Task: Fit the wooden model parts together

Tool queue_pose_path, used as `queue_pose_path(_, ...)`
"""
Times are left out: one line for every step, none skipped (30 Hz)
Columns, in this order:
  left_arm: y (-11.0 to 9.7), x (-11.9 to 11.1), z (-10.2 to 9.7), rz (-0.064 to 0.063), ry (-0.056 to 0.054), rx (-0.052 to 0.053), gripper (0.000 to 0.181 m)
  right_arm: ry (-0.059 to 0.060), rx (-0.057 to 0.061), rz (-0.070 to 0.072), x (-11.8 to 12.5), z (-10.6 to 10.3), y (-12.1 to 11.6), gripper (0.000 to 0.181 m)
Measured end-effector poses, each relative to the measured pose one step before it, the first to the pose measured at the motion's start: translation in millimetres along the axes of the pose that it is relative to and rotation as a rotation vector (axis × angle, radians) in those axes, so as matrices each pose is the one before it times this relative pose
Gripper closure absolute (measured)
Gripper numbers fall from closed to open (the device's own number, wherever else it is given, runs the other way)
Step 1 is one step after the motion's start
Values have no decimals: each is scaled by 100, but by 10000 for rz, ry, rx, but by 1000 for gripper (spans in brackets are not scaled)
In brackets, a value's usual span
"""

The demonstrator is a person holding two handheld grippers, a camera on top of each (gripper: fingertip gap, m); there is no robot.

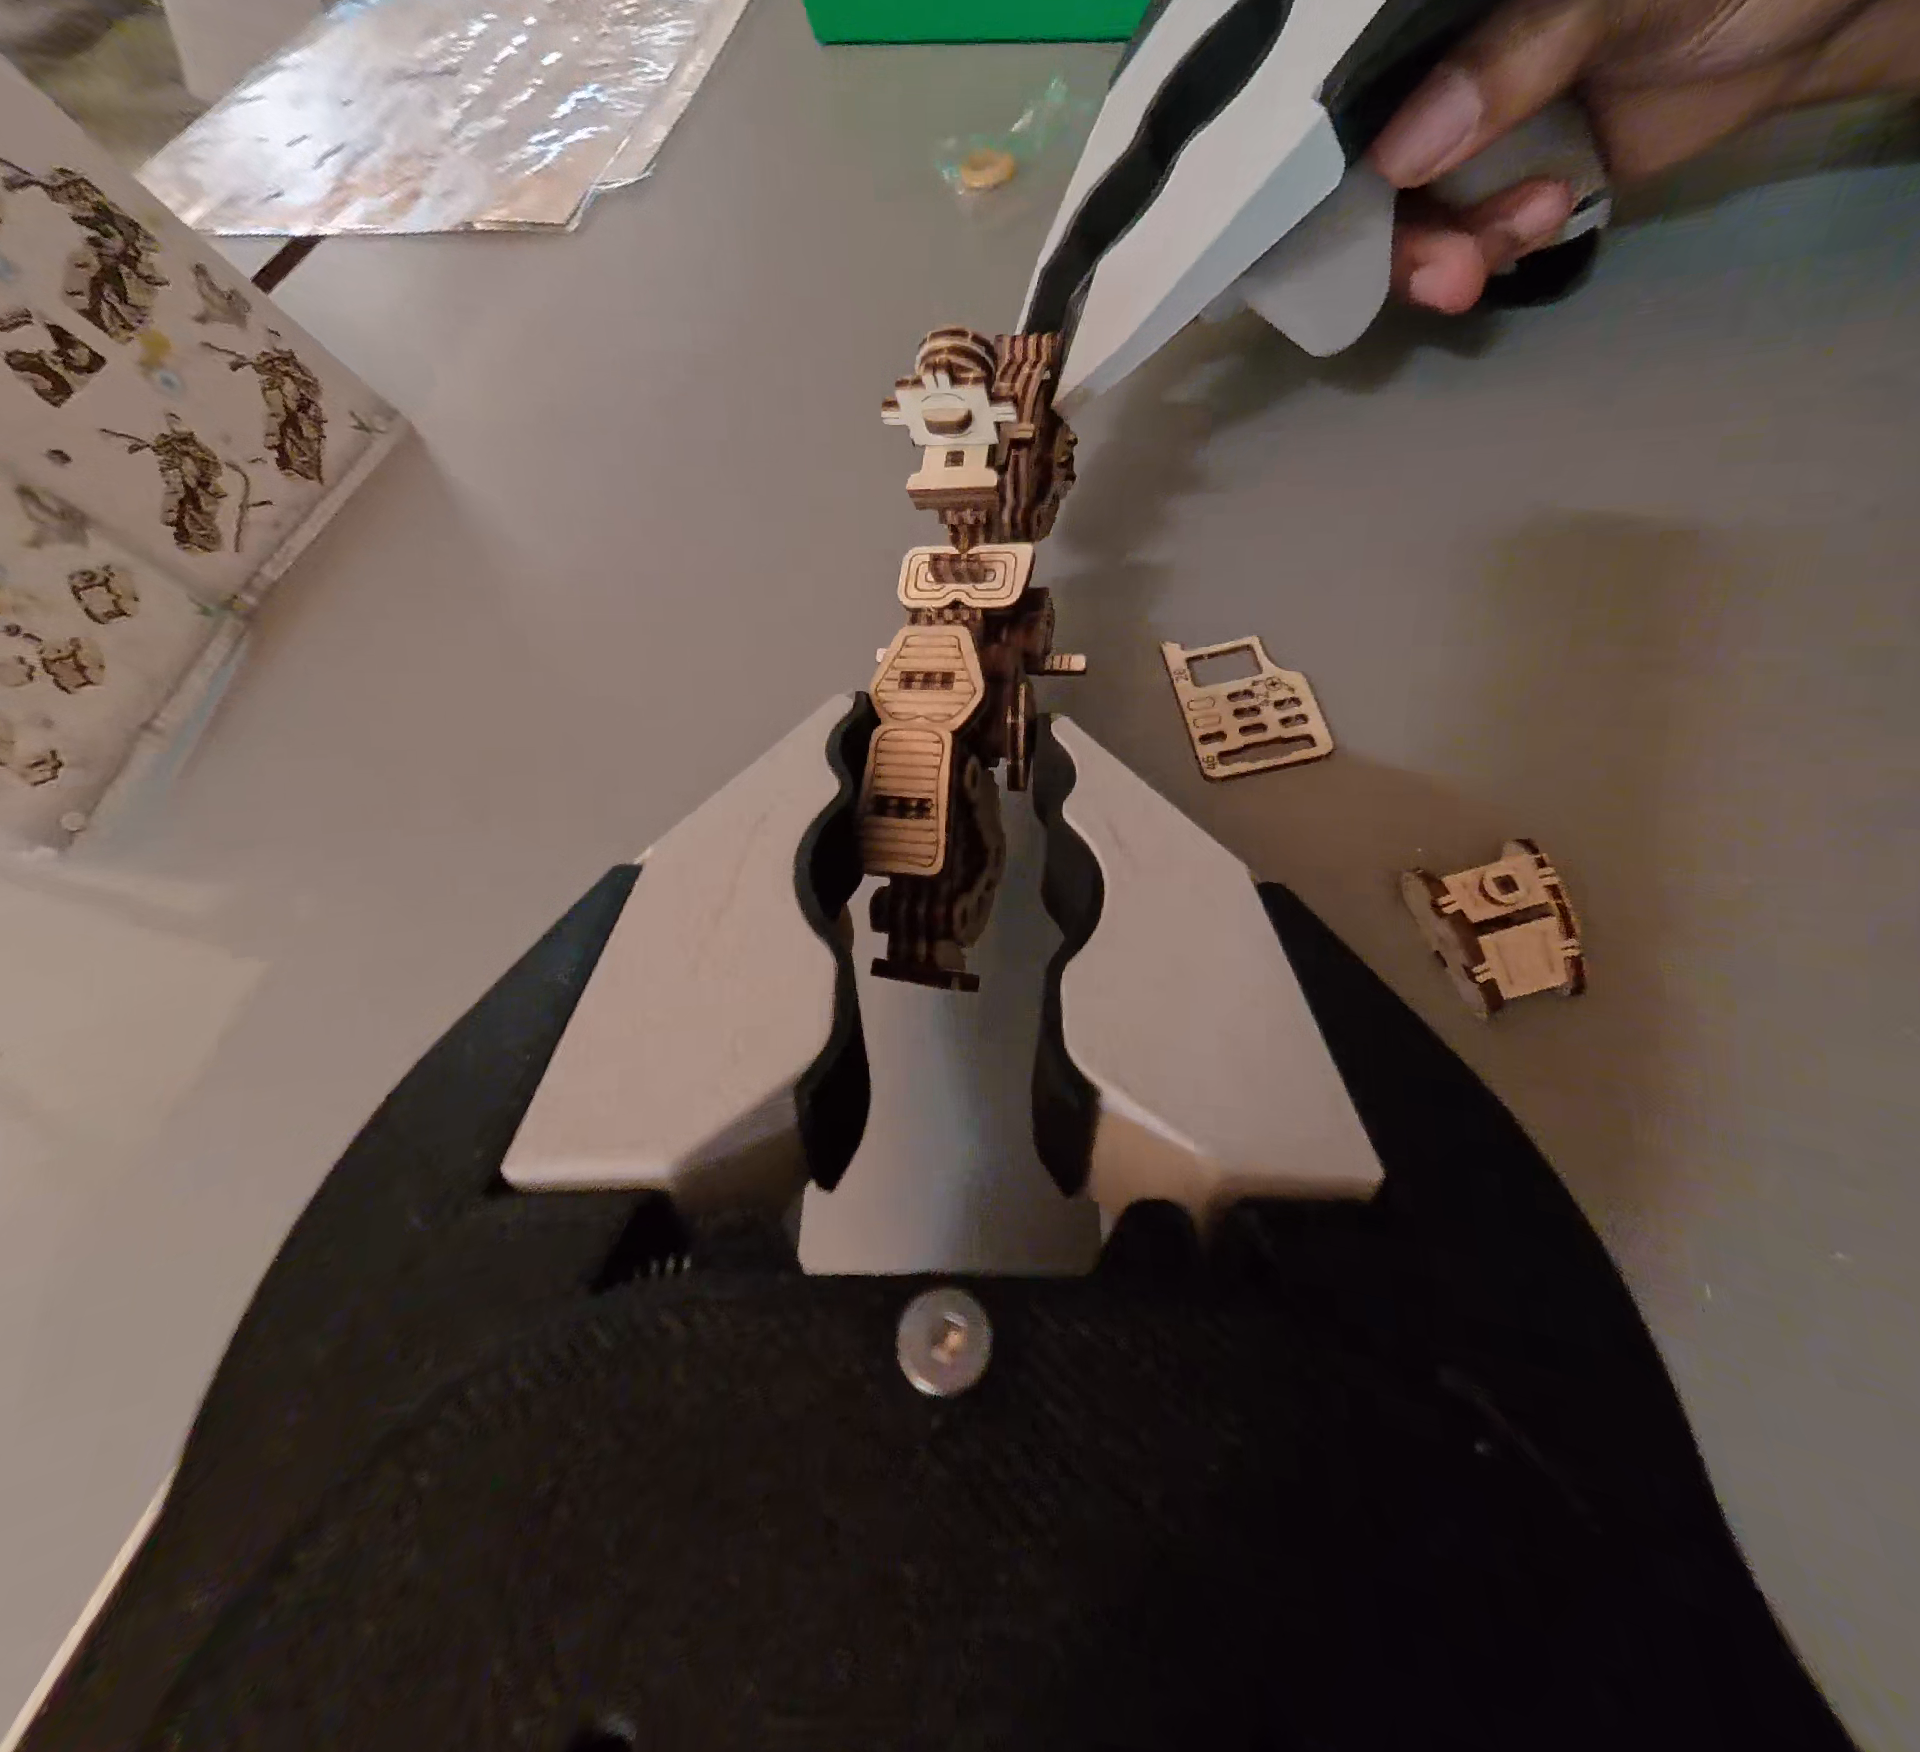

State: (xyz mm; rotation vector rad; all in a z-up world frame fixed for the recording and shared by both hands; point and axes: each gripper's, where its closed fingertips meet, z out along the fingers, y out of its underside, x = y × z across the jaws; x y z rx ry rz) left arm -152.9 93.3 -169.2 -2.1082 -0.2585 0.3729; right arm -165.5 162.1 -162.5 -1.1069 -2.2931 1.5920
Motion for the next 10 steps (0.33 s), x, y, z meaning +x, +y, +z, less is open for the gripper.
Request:
queue_pose_path(292, 111, 96, 43, 23, -188, 153, 54, -108, 134, 116, 86, 187, 168)
queue_pose_path(216, 34, 140, 62, -37, -159, 153, 18, -91, 136, 53, 77, 163, 168)
queue_pose_path(114, -27, 109, 33, -53, -97, 153, -3, -44, 110, -12, 64, 92, 168)
queue_pose_path(49, 49, 44, 33, 15, -43, 153, -7, -9, 59, -38, 37, 31, 168)
queue_pose_path(-6, 87, 0, 33, 42, 7, 153, 11, -36, 33, -21, 48, 63, 168)
queue_pose_path(-23, 84, -23, 16, 57, 24, 153, 10, -86, 43, -4, 76, 148, 168)
queue_pose_path(-22, 81, -22, -16, 84, 24, 153, -18, -96, 47, -52, 77, 159, 168)
queue_pose_path(-17, 100, -16, -60, 141, 19, 153, -21, -49, 35, -73, 62, 94, 168)
queue_pose_path(3, 39, -1, -110, 133, 1, 153, -5, -9, 17, -61, 38, 17, 168)
queue_pose_path(39, 41, 10, -137, 152, -16, 153, 5, 14, 2, -54, 28, -5, 168)
